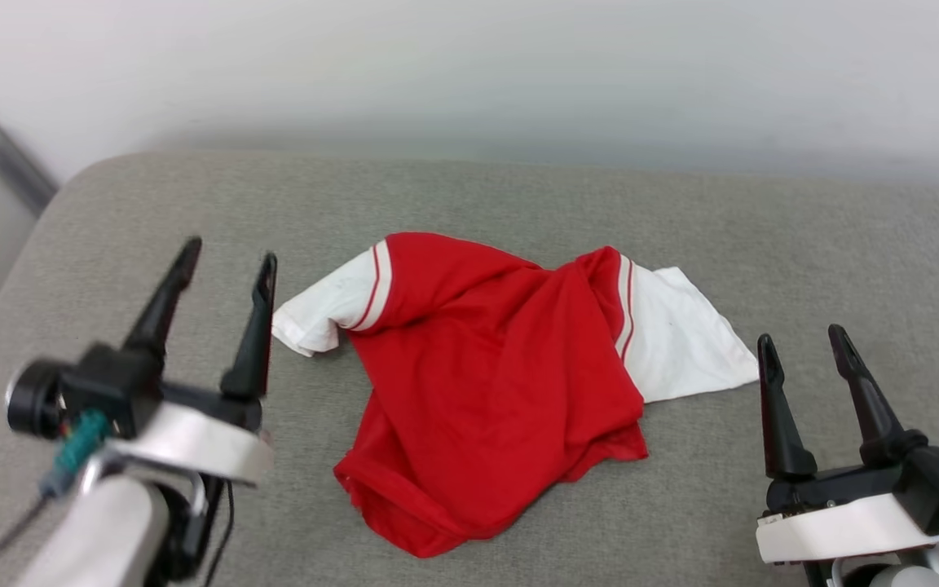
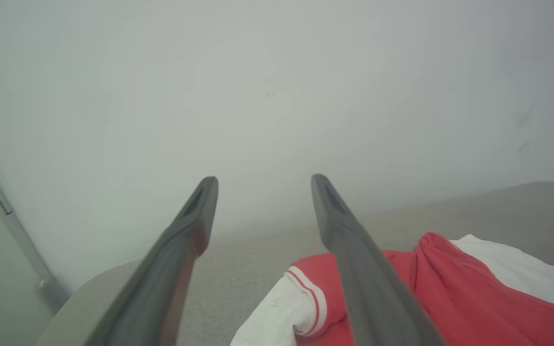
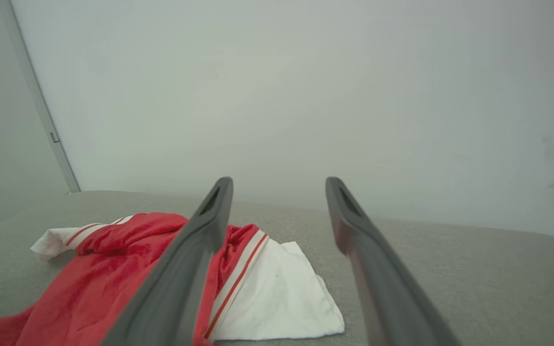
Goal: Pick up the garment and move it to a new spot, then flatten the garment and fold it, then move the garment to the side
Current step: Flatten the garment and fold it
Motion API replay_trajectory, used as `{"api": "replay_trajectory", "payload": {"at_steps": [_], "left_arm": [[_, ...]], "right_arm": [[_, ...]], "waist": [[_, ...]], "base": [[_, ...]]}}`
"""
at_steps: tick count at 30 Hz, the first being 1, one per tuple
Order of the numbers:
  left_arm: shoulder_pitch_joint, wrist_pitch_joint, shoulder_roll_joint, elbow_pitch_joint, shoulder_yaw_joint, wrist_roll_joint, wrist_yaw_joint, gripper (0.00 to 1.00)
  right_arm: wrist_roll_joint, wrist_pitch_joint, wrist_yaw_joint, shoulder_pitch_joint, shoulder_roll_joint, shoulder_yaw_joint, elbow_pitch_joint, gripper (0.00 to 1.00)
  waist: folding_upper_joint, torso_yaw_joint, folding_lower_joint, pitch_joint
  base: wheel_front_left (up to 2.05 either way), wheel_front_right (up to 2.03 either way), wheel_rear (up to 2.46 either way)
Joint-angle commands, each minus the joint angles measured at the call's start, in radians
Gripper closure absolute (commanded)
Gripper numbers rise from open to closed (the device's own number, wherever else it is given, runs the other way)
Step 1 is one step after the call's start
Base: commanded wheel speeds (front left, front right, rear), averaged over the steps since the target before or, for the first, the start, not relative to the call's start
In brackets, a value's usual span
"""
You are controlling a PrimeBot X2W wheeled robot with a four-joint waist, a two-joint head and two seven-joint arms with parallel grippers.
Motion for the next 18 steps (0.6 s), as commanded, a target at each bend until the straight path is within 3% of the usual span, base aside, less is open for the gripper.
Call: {"api": "replay_trajectory", "payload": {"at_steps": [1,6,9,13,18], "left_arm": [[0.07,-0.002,-0.025,-0.044,0.024,0.043,0.021,0.0],[0.218,-0.002,-0.105,-0.141,0.064,0.154,0.036,0.0],[0.268,-0.002,-0.153,-0.159,0.087,0.188,0.022,0.0],[0.291,-0.002,-0.201,-0.156,0.114,0.222,-0.013,0.0],[0.265,-0.003,-0.243,-0.141,0.136,0.258,-0.066,0.0]], "right_arm": [[-0.007,-0.002,0.0,0.016,0.001,0.008,0.004,0.0],[-0.004,0.015,0.0,0.02,0.001,0.029,0.02,0.0],[-0.004,0.102,0.0,0.003,-0.018,0.062,0.021,0.0],[0.035,0.32,0.0,-0.048,-0.118,0.162,0.023,0.0],[0.169,0.695,0.0,-0.15,-0.269,0.315,0.035,0.0]], "waist": [[-0.0001,0.023,0.0001,-0.018],[-0.0001,0.048,0.0001,-0.021],[-0.0001,0.067,0.0001,-0.015],[-0.0001,0.089,0.0001,0.003],[-0.0001,0.123,0.0001,0.033]], "base": [[0.0,0.0,0.0],[0.0,0.0,0.0],[0.0,0.0,0.0],[0.0,0.0,0.0],[0.0,0.0,0.0]]}}
